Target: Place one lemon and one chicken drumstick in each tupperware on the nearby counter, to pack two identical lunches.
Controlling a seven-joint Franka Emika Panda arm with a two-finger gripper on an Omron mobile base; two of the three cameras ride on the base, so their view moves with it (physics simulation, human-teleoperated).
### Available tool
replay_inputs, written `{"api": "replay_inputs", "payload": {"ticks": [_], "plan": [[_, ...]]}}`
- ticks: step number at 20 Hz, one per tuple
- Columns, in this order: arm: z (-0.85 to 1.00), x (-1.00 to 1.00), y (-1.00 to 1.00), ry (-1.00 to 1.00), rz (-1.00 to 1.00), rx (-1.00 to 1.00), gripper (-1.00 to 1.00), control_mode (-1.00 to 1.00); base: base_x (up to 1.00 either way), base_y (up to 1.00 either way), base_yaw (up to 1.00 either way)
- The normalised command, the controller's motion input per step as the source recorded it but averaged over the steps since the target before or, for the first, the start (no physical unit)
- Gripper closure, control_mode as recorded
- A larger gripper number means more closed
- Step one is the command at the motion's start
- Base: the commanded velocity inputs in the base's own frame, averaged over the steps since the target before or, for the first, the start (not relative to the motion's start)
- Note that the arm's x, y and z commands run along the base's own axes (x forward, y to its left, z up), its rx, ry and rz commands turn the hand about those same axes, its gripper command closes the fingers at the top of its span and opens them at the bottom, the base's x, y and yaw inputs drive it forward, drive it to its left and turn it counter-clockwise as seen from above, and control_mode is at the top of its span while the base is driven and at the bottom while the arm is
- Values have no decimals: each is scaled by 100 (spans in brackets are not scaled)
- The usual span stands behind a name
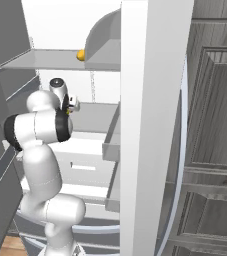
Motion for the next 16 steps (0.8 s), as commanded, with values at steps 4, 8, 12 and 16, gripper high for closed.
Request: {"api": "replay_inputs", "payload": {"ticks": [4, 8, 12, 16], "plan": [[-29, 0, 11, 2, 0, 0, -100, -100, 0, 0, 0], [-29, 2, 6, 2, 0, 0, -100, -100, 0, 0, 0], [-32, 5, 0, 3, 0, 0, 100, -100, 0, 0, 0], [-26, 21, 0, 0, 0, 0, 100, -100, 0, 0, 0]]}}
